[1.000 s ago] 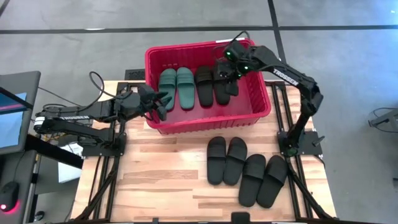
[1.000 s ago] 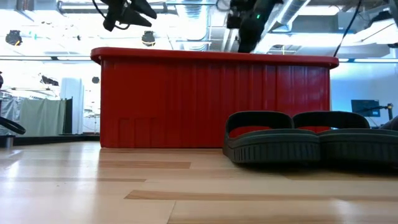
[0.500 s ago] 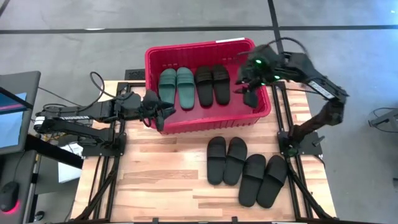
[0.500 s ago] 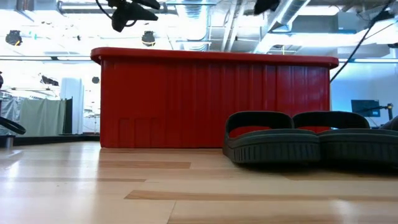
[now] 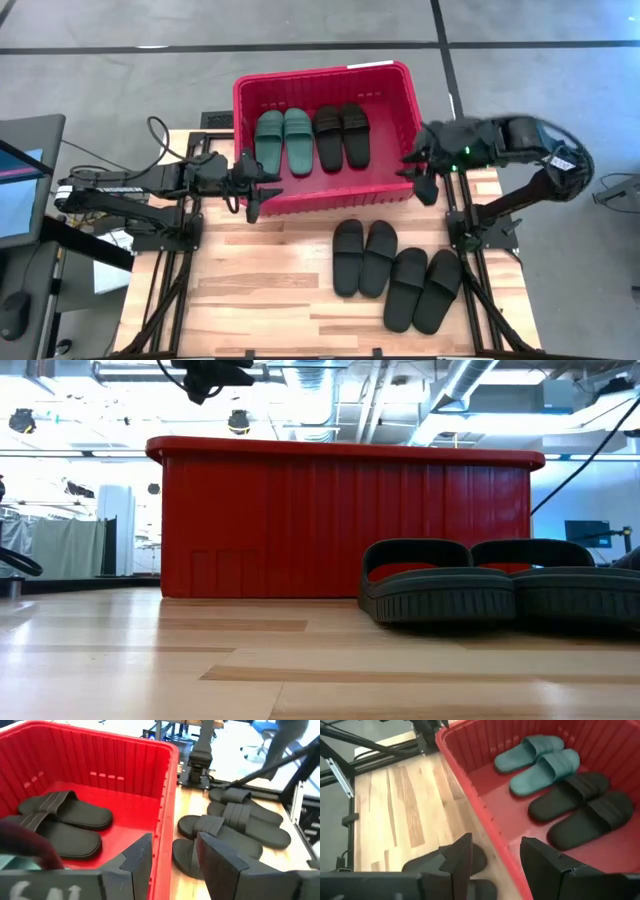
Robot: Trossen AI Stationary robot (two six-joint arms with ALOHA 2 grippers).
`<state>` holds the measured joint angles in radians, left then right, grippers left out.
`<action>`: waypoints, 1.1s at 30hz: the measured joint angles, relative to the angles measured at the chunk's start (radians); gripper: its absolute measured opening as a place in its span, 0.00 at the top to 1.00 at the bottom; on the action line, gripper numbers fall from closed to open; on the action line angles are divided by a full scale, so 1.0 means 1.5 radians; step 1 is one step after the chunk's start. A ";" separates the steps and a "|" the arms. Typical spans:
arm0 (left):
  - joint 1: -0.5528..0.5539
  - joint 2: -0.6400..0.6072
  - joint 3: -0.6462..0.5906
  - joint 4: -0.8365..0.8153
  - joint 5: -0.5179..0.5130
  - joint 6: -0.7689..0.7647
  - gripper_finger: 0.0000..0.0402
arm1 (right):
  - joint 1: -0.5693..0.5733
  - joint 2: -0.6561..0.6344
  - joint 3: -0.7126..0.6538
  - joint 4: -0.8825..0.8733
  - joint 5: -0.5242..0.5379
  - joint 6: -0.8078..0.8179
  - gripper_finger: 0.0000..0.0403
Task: Pick and place slides into bin
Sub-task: Put the black slipper into the red container
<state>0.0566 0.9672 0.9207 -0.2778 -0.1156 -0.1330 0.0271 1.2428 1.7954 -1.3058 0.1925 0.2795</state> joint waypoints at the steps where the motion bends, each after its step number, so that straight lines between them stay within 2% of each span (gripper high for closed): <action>1: -0.001 0.000 0.000 -0.001 0.000 0.005 0.65 | 0.024 -0.003 -0.010 -0.002 0.022 0.022 0.62; 10: -0.034 0.001 0.000 0.003 0.015 -0.016 0.65 | 0.212 -0.017 -0.131 -0.064 0.163 0.205 0.62; 17: -0.056 0.041 0.002 0.085 0.002 -0.081 0.65 | 0.368 -0.034 -0.241 -0.067 0.225 0.361 0.62; 24: -0.077 0.142 0.001 0.200 0.018 -0.121 0.65 | 0.540 -0.055 -0.341 -0.073 0.299 0.578 0.62; 29: -0.097 0.238 0.001 0.334 0.062 -0.103 0.65 | 0.636 -0.057 -0.379 -0.104 0.344 0.715 0.62; 33: -0.110 0.319 0.001 0.446 0.075 -0.073 0.65 | 0.697 -0.054 -0.402 -0.121 0.351 0.807 0.62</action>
<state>-0.1088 1.4450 0.9215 0.3908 -0.0037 -0.2427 1.0725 1.1611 1.1917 -1.4868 0.7184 1.4906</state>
